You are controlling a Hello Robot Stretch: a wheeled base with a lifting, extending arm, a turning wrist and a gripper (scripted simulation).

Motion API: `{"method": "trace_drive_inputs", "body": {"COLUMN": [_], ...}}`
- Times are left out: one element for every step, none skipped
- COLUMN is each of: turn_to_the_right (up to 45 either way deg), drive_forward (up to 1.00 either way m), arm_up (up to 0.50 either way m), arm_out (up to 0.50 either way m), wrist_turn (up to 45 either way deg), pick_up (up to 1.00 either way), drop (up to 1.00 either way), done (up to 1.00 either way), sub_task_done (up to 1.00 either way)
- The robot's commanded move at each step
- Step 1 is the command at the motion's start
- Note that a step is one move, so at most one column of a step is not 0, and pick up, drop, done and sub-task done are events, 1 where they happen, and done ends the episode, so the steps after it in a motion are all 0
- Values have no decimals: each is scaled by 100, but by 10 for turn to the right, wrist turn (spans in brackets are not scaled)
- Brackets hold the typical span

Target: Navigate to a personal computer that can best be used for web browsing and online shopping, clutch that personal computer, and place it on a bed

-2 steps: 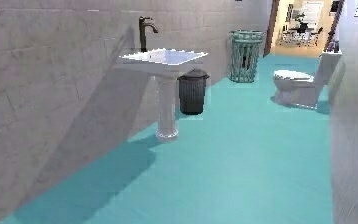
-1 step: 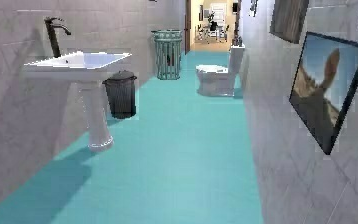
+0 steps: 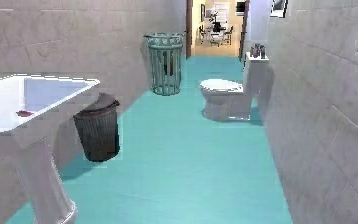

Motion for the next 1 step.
{"method": "trace_drive_inputs", "body": {"turn_to_the_right": [0], "drive_forward": [100], "arm_up": [0], "arm_out": [0], "wrist_turn": [0], "pick_up": [0], "drop": [0], "done": [0], "sub_task_done": [0]}}
